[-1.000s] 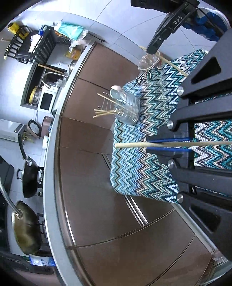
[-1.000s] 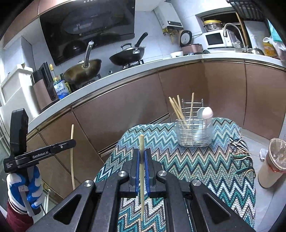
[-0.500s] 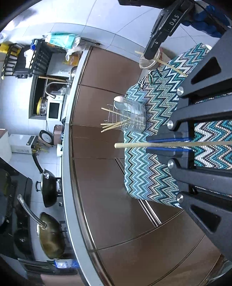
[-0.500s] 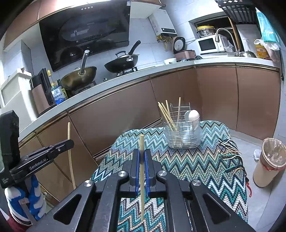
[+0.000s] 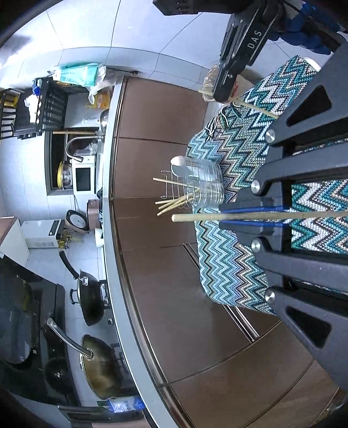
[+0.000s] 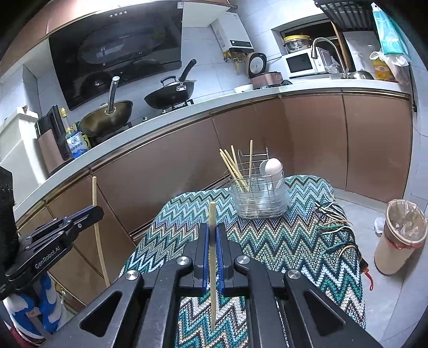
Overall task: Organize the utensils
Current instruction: 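Carry both chopsticks up toward the utensil holder with both tools, then lower both chopsticks into the holder with both tools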
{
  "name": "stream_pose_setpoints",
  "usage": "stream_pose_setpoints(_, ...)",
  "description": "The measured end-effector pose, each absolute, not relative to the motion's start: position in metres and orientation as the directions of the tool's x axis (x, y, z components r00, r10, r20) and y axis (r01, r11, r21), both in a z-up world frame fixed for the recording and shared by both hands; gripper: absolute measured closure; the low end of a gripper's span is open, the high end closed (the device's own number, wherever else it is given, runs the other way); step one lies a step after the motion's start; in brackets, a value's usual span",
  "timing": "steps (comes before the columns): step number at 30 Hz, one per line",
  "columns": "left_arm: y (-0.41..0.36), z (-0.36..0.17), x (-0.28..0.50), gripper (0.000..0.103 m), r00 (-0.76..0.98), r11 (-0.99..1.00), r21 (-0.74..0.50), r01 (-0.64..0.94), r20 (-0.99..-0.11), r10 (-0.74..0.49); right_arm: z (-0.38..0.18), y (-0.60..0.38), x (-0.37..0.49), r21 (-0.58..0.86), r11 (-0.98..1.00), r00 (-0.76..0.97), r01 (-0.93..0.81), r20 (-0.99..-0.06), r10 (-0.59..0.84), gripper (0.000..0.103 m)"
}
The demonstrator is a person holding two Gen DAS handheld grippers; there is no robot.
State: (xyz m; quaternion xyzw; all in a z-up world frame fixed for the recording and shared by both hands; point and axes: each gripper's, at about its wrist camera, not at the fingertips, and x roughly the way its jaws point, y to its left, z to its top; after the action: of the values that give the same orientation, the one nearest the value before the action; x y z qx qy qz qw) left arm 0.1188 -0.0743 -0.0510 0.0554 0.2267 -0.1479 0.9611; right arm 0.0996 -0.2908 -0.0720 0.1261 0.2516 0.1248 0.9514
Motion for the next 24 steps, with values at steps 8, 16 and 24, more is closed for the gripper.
stream_pose_setpoints(8, -0.096, -0.061, 0.138, 0.099, 0.834, 0.940, 0.041, 0.339, -0.475, -0.281, -0.079, -0.301, 0.110, 0.310, 0.937, 0.842, -0.163, -0.451, 0.296, 0.097)
stream_pose_setpoints(16, -0.107, -0.073, 0.173, 0.099, 0.790, 0.933, -0.029, 0.359, -0.522, -0.321, -0.078, -0.318, 0.125, 0.302, 0.942, 0.856, -0.145, -0.439, 0.272, 0.097)
stream_pose_setpoints(24, -0.098, -0.046, 0.225, 0.099, 0.760, 0.893, -0.221, 0.391, -0.470, -0.449, -0.043, -0.329, 0.158, 0.313, 0.928, 0.883, -0.202, -0.351, 0.311, 0.097)
